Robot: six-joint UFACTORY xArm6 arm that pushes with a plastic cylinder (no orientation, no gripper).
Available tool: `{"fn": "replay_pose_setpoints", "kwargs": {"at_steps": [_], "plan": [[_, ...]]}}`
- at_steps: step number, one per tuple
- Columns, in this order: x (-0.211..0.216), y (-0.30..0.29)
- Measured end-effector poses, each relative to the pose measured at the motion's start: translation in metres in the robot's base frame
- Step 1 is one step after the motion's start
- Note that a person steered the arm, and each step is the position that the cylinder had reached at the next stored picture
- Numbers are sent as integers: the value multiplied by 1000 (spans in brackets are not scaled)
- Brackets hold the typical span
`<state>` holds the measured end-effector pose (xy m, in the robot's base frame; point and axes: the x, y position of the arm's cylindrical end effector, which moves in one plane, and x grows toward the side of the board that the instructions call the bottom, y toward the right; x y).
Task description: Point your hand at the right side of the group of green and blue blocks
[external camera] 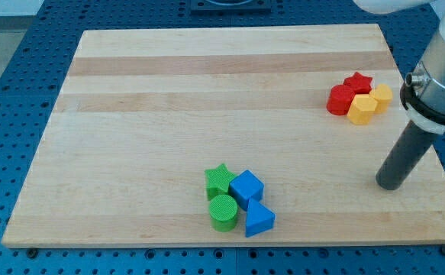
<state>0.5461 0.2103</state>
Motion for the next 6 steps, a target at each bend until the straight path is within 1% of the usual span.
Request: {"fn": "replay_pose_setpoints", "kwargs": {"at_steps": [1, 3, 4, 5, 6], "plan": [[0, -1], [16, -29], [-2, -31], [50, -41], [73, -56]]}}
